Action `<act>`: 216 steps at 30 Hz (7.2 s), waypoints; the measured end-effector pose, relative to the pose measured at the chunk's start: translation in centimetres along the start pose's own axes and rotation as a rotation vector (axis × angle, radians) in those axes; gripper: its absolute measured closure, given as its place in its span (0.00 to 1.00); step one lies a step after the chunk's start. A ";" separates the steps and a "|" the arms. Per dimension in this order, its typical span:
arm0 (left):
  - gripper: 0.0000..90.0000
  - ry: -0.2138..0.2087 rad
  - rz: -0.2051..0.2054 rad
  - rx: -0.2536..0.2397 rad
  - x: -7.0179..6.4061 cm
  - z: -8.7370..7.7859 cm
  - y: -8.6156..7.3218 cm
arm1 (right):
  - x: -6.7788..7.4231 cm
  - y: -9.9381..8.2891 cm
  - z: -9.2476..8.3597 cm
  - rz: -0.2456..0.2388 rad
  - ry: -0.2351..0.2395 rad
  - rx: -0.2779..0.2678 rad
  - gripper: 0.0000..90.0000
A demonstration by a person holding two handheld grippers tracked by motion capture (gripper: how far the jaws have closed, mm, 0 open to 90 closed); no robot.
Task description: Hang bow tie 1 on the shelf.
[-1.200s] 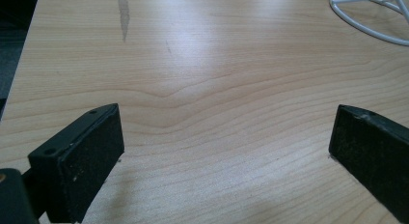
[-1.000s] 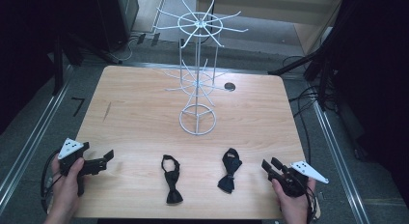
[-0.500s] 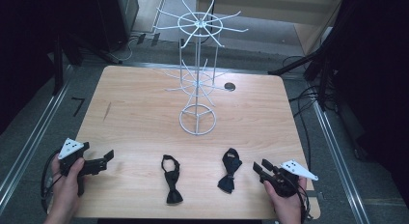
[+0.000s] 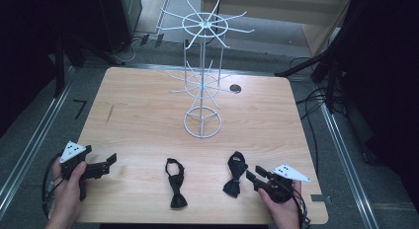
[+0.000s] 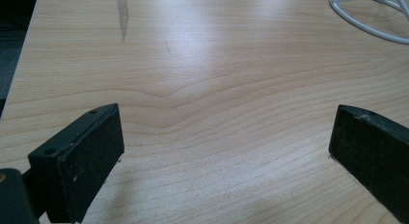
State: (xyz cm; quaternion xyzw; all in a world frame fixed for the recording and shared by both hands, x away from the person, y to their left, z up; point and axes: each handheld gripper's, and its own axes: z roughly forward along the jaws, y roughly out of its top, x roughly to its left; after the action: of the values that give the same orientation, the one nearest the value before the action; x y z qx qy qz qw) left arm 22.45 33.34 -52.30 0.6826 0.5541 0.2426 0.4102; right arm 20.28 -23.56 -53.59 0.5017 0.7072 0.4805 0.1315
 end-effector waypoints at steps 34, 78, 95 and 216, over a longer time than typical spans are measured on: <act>0.00 -0.003 0.003 0.006 0.0 0.0 0.0 | 3.1 -0.8 3.1 -0.136 -0.059 0.122 0.42; 0.00 -0.011 0.009 0.011 -0.1 0.1 0.0 | 3.7 1.7 0.7 -0.153 -0.130 -0.034 0.92; 0.00 -0.012 0.002 0.007 0.0 0.0 0.0 | 4.7 5.1 -0.7 -0.151 -0.167 -0.174 0.92; 0.00 -0.022 0.004 0.007 0.0 0.1 0.0 | 9.1 11.5 7.9 -0.148 -0.013 -0.213 0.58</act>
State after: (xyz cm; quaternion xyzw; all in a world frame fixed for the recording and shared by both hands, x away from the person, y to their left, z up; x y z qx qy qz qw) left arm 22.49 33.28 -52.32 0.6878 0.5488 0.2339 0.4135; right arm 28.02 -11.25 -45.55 0.4346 0.6861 0.5387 0.2240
